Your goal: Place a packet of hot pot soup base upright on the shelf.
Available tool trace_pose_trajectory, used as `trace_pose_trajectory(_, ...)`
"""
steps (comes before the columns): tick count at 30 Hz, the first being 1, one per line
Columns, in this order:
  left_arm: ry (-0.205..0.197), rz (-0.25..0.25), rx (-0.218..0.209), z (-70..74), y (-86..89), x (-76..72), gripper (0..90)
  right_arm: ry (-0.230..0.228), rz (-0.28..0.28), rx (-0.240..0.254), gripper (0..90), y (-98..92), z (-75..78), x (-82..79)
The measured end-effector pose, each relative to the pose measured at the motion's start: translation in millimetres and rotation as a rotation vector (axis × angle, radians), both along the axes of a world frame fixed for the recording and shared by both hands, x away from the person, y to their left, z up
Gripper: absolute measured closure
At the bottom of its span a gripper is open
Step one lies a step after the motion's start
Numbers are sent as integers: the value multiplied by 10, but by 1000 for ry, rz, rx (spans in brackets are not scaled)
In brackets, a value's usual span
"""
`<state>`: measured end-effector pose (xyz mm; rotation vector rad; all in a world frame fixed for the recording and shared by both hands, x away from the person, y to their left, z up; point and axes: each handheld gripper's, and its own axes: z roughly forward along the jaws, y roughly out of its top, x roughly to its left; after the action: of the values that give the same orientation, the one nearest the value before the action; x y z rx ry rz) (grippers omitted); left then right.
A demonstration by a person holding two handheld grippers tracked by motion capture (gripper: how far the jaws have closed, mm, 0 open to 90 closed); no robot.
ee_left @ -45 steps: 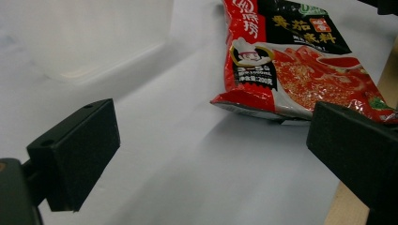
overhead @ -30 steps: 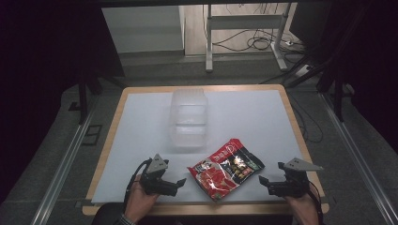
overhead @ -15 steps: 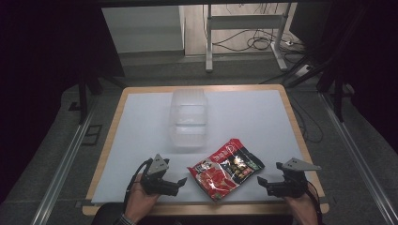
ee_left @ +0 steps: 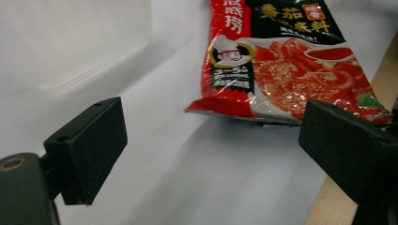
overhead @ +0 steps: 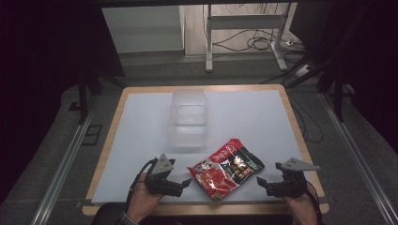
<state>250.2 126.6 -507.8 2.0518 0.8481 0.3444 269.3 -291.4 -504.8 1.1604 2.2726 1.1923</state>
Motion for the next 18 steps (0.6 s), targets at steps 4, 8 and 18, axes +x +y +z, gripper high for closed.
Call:
trace_pose_trajectory(4,5,-25,17,13,-71,0,70,3,3,-4,35,7,-2,0)
trace_pose_trajectory(8,3,-59,43,17,-152,-3,66,3,5,-5,35,9,-4,2)
trace_pose_trajectory(18,1,-109,34,5,-350,47,215,3,8,-4,35,15,-5,4)
